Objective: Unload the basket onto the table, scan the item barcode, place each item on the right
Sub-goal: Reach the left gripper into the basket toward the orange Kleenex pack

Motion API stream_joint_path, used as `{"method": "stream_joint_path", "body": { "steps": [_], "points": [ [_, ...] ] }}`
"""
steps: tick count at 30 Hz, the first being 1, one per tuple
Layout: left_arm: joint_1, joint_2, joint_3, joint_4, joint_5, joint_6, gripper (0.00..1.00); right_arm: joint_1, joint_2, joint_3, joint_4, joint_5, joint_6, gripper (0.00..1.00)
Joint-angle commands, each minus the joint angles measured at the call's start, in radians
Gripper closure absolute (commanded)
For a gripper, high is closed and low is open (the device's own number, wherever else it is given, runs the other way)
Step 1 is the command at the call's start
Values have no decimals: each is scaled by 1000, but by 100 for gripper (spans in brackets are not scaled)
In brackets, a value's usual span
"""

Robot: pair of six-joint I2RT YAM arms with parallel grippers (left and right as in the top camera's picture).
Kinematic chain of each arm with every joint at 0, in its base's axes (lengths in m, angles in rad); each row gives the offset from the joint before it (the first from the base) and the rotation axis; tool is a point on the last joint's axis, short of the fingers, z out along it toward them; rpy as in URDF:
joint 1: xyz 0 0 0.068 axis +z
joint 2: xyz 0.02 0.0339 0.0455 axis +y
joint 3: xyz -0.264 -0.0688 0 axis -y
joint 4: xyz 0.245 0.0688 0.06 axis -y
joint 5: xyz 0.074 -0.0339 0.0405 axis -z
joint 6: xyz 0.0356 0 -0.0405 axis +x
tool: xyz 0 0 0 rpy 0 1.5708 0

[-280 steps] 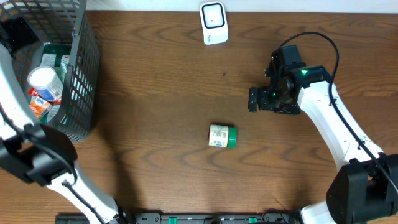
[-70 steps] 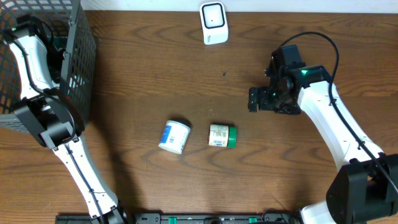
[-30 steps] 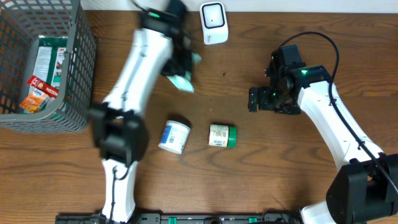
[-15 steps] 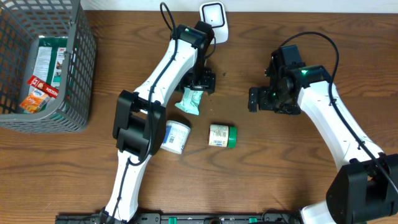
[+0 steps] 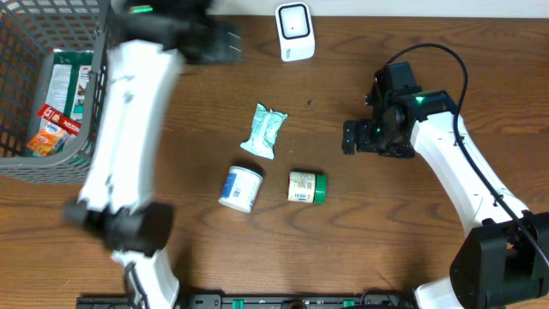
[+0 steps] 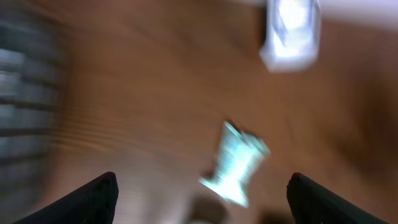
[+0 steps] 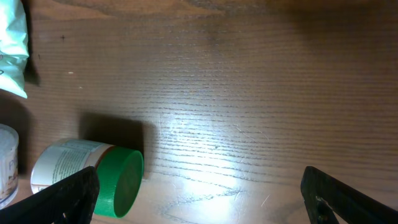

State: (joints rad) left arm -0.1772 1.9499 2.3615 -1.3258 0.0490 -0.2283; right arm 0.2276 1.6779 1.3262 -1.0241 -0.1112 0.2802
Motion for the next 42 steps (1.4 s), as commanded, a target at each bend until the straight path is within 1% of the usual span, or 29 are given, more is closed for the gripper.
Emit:
{"method": "stream_joint_path", "body": {
  "steps": [1,3,7,9,12,14,21,28,33,42],
  "points": [
    [211,-124,21,-3,-173,8,13,-3,-7,-2,0,8,-8,1],
    [338,-134,20,-3,-172,-8,12,-3,-7,-2,0,8,-8,1],
    [555,-105,-1,-4,-161,-21,7,-3,-7,-2,0,8,-8,1],
    [634,-72,-20,-9,-134,-21,2,-3,-7,-2,0,8,-8,1],
    [722,0,-54,-37,-82,-21,2,-3,-7,-2,0,8,-8,1],
    [750,56,-62,-64,-83,-21,2,-3,-7,-2,0,8,-8,1],
    [752,242,-63,-90,-83,-21,2,-3,-7,-2,0,8,-8,1],
    [745,357,-63,-58,-87,-20,2,-3,-7,-2,0,8,-8,1],
    [745,397,-63,-13,-87,-21,2,-3,-7,-2,0,8,-8,1],
    [743,401,-73,31,-87,-36,2,-3,-7,-2,0,8,-8,1]
  ]
}}
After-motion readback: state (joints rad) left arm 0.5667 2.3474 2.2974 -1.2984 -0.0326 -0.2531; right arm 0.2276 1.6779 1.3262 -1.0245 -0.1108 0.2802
